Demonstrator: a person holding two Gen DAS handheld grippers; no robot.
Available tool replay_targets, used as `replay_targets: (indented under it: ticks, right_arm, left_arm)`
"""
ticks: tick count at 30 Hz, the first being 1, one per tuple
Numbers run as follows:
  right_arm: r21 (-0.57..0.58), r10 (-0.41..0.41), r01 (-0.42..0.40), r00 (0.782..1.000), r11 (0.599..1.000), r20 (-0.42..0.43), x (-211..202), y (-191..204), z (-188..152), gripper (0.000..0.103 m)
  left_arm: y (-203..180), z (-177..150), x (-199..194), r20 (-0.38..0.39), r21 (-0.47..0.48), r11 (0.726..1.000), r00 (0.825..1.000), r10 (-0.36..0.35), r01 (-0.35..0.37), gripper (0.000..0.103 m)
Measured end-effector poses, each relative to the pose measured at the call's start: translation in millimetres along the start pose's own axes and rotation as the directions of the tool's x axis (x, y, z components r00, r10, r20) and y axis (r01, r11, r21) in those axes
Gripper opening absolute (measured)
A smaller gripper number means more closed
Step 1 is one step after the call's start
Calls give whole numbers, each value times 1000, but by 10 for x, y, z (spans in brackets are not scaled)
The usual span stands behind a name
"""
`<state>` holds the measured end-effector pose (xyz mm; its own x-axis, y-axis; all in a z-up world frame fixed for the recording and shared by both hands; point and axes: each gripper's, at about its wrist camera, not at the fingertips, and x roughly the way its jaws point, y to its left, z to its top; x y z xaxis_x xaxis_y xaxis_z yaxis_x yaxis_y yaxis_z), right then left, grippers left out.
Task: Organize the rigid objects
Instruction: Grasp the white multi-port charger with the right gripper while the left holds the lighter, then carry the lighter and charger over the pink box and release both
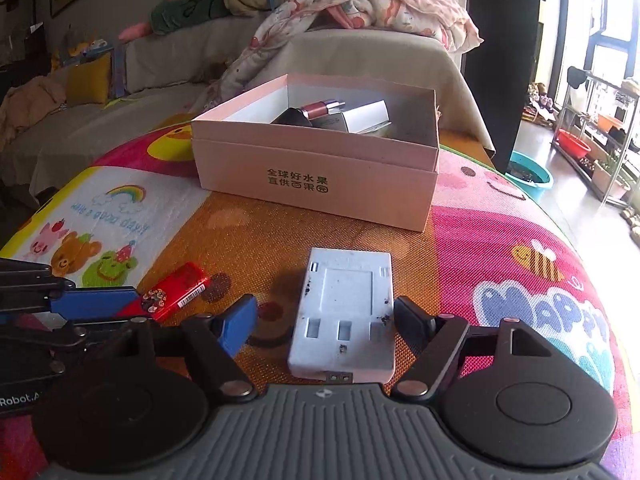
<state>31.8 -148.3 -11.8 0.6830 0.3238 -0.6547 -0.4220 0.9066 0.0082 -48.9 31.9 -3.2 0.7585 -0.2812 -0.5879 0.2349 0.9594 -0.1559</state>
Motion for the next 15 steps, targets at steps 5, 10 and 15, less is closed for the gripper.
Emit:
replay_targets:
  ticks: [5,10,15]
  right_arm:
    - [-2,29,-29,999,1000,-15,26,-14,15,82]
    - [-16,51,-51,998,999,-35,59,11,33,90]
    - [-44,84,-87,994,995,-75,79,35,38,103]
  left_arm:
    - [16,1,-3,5,-19,1000,1000,-2,2,27]
    - [0,16,3,-6,-5,1000,1000,4,-4,27]
    - [-78,25,25,-18,51,998,999,38,-37,27]
